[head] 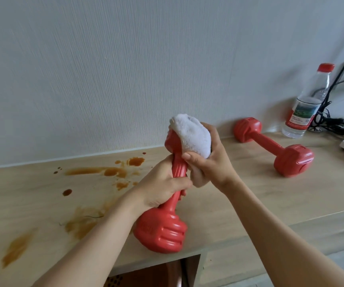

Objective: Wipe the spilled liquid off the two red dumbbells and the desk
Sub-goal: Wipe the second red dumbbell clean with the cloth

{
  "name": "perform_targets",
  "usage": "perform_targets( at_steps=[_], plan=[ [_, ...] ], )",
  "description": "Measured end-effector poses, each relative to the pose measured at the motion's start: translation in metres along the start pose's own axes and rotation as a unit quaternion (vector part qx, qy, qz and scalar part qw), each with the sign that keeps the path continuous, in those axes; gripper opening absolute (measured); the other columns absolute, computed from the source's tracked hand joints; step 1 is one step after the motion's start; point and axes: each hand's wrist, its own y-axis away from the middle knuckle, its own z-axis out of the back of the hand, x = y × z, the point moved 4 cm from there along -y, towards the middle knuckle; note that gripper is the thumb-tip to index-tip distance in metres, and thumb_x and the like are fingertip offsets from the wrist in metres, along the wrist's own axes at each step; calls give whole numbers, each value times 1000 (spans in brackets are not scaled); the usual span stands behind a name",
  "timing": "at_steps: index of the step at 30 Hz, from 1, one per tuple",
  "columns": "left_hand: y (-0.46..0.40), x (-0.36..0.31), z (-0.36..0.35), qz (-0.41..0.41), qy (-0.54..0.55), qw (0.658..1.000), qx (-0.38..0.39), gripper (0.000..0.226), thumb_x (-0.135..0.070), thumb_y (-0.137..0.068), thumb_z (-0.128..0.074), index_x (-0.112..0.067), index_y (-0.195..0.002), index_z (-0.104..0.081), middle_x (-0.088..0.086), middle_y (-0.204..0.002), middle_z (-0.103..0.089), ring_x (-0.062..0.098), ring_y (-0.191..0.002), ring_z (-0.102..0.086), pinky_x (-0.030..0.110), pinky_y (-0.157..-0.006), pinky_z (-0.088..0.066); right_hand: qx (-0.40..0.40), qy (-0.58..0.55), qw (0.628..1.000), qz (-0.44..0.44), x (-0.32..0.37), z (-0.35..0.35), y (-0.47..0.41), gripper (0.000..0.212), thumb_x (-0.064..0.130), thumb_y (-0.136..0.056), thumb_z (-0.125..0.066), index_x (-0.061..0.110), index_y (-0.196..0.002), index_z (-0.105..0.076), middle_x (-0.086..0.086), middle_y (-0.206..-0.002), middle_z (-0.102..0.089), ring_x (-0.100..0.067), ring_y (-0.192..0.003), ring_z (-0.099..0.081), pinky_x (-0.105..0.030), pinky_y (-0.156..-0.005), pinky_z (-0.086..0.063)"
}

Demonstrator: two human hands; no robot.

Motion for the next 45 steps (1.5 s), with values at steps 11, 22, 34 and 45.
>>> perform_targets(
  at_steps=[11, 22, 34, 45],
  plan=[
    [5, -10, 4, 41, -410, 901, -133, 24, -32, -88, -53, -13, -93, -40, 2, -79, -58, 25, -73, -62, 36, -65, -47, -115, 247, 962, -18, 23, -3, -5, 62, 43, -55, -87, 22, -102, -52, 3, -106, -55, -2, -88, -54, -16, -75, -46],
    [2, -4, 17, 10, -288, 954, -87, 27, -15, -73, -65, -22, -91, -46, 1, -79, -58, 14, -61, -65, 32, -59, -54, -102, 136, 984, 51, 3, -13, 2, 70, 48, -65, -75, 20, -120, -43, -5, -118, -53, -8, -106, -56, -25, -88, -49],
    [4, 0, 25, 49, -291, 949, -108, 30, -28, -79, -67, -13, -94, -46, 1, -83, -61, 20, -69, -67, 36, -66, -54, -119, 260, 958, -4, 15, -23, -7, 62, 51, -58, -82, 19, -101, -51, 3, -102, -59, -9, -89, -58, -27, -76, -48],
    [4, -2, 28, -9, -276, 957, -93, 34, -17, -70, -70, -14, -98, -50, 5, -85, -61, 21, -73, -65, 43, -71, -54, -128, 311, 941, 37, 26, -27, -4, 70, 54, -63, -77, 17, -115, -48, 3, -115, -50, -5, -90, -51, -27, -77, -43]
  ],
)
